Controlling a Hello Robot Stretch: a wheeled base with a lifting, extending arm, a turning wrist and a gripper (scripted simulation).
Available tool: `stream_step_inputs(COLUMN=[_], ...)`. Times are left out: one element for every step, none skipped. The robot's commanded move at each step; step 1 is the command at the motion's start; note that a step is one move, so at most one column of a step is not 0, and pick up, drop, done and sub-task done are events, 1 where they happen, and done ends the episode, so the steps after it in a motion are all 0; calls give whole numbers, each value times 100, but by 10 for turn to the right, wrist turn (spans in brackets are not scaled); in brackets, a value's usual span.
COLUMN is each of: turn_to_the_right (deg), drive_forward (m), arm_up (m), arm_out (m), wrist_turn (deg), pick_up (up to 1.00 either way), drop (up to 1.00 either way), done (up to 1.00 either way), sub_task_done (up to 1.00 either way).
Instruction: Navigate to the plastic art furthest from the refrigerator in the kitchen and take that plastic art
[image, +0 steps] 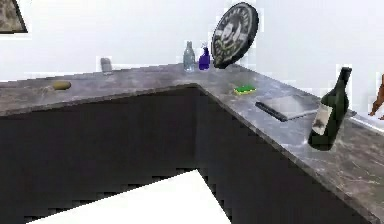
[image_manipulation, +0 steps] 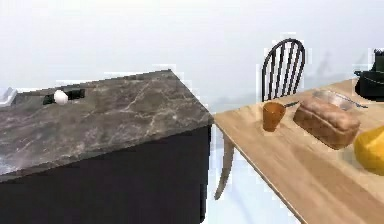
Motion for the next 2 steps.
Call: stream_step_inputs(turn_to_the_right=[450,270], drive_forward=[0,0], arm_up=[0,0], arm_out=[0,0], wrist_turn=[0,0], pick_up=[0,0], drop=[0,0], done=[0,0], sub_task_done=[0,0])
